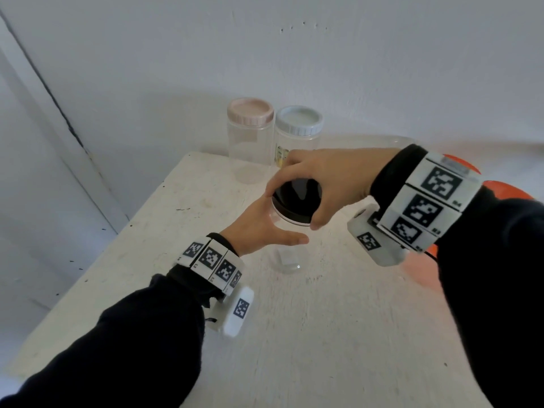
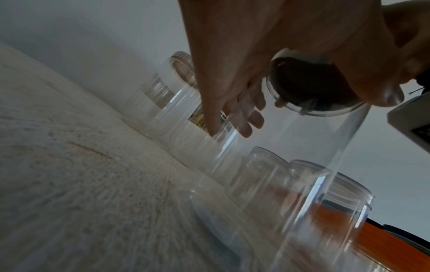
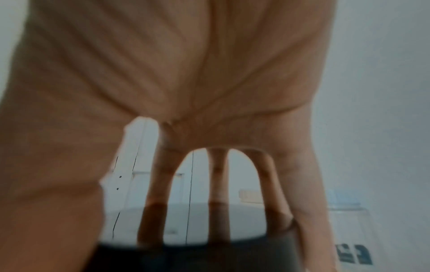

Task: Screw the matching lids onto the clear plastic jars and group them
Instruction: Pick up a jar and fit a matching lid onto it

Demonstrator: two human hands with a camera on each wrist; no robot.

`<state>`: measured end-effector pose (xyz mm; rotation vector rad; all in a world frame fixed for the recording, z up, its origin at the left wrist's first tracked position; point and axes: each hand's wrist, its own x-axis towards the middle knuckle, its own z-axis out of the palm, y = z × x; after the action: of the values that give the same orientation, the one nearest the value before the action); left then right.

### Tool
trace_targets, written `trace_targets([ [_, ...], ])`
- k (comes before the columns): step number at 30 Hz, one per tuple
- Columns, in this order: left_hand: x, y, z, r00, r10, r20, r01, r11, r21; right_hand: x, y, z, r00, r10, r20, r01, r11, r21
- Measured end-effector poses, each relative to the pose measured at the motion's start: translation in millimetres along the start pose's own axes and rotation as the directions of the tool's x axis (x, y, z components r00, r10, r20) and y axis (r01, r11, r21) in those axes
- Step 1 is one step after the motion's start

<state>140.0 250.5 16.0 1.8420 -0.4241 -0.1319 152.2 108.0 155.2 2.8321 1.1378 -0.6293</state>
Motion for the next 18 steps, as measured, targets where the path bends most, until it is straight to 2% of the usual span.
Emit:
trace_targets([
  [5,-1,3,2,0.999,0.002,-0.039,-0.001,1.0,0.019,2,-5,9,0.981,0.084,-0.175,-0.096,0.994,-0.058],
  [8,-3,2,3,0.997,0.009,-0.07,-0.009,1.0,-0.004,6,-10,18,0.934,0.158,-0.321,-0.179,0.983,-0.036],
  [10,-4,2,4,0.997,0.021,-0.07,-0.021,1.0,-0.001,8,-11,20,0.915,0.204,-0.348,-0.249,0.964,-0.089],
  [12,-5,4,2,0.999,0.013,-0.046,-0.014,1.0,-0.018,8,-8,15,0.945,0.211,-0.251,-0.255,0.954,-0.159],
  [15,-4,8,0,1.0,0.022,0.002,-0.022,1.0,-0.009,2,-7,-1,0.994,0.101,0.048,-0.098,0.993,-0.068],
  [16,-4,7,0,1.0,0.022,0.013,-0.022,1.0,0.002,0,-8,-4,0.994,0.052,0.097,-0.047,0.997,-0.059],
  [18,-4,7,0,1.0,0.015,0.018,-0.015,1.0,0.012,-2,-9,-3,0.997,0.015,0.07,-0.01,0.997,-0.072],
])
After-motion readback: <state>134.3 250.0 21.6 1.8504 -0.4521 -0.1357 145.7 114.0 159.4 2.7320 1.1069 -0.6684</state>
